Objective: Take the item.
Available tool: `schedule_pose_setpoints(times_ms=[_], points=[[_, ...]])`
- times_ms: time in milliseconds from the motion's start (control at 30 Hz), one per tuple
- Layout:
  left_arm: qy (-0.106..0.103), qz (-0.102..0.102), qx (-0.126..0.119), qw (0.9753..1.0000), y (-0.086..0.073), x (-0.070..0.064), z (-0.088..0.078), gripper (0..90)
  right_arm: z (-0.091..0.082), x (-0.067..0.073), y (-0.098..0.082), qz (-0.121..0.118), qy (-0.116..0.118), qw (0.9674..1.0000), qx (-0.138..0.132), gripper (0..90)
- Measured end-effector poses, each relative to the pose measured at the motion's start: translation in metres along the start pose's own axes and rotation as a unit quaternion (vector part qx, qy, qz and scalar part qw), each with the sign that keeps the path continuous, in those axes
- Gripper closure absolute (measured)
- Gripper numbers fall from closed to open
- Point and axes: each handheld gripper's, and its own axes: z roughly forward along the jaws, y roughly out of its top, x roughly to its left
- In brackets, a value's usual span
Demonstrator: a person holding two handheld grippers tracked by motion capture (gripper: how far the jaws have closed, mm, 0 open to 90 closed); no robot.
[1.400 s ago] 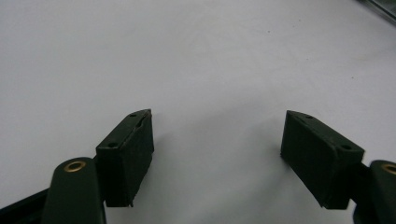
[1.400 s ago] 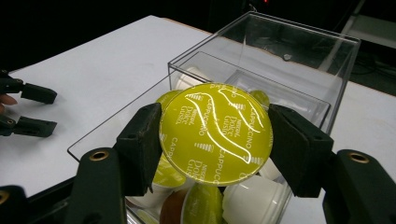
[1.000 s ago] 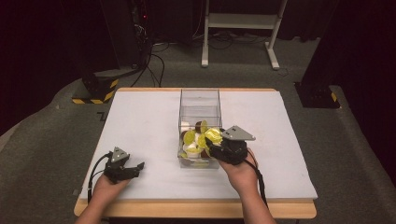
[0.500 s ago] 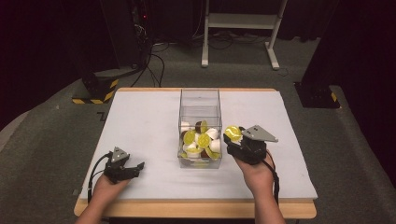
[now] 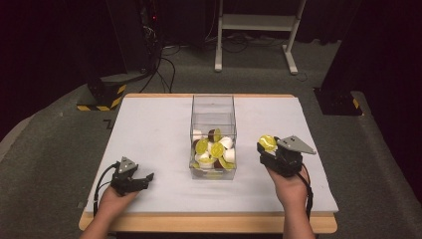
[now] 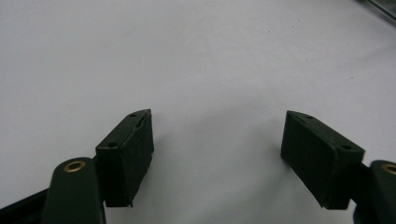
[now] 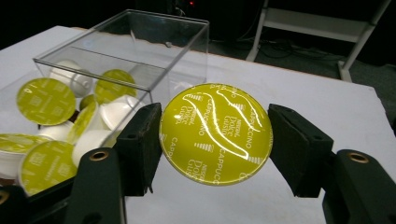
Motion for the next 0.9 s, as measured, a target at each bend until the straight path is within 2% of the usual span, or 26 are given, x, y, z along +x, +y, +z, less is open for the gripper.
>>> schedule_pose_setpoints(times_ms=[167, 267, 500, 700, 900], points=[[0.001, 0.000, -0.001, 1.0000, 0.000, 0.000, 0.000, 25.5, 0.002, -0.009, -0.004, 0.009, -0.012, 0.9999, 0.004, 37.9], [0.001, 0.000, -0.001, 1.0000, 0.000, 0.000, 0.000, 25.5, 0.004, -0.013, -0.007, 0.007, -0.018, 0.9998, 0.006, 37.9], [0.001, 0.001, -0.001, 1.0000, 0.000, 0.000, 0.000, 25.5, 0.013, -0.016, -0.013, 0.011, -0.025, 0.9995, 0.016, 37.9], [0.001, 0.001, 0.001, 1.0000, 0.000, 0.000, 0.000, 25.5, 0.029, -0.019, -0.021, 0.005, -0.036, 0.9987, 0.035, 37.9], [0.001, -0.001, -0.001, 1.0000, 0.000, 0.000, 0.000, 25.5, 0.051, -0.030, -0.031, 0.018, -0.046, 0.9974, 0.052, 37.9]])
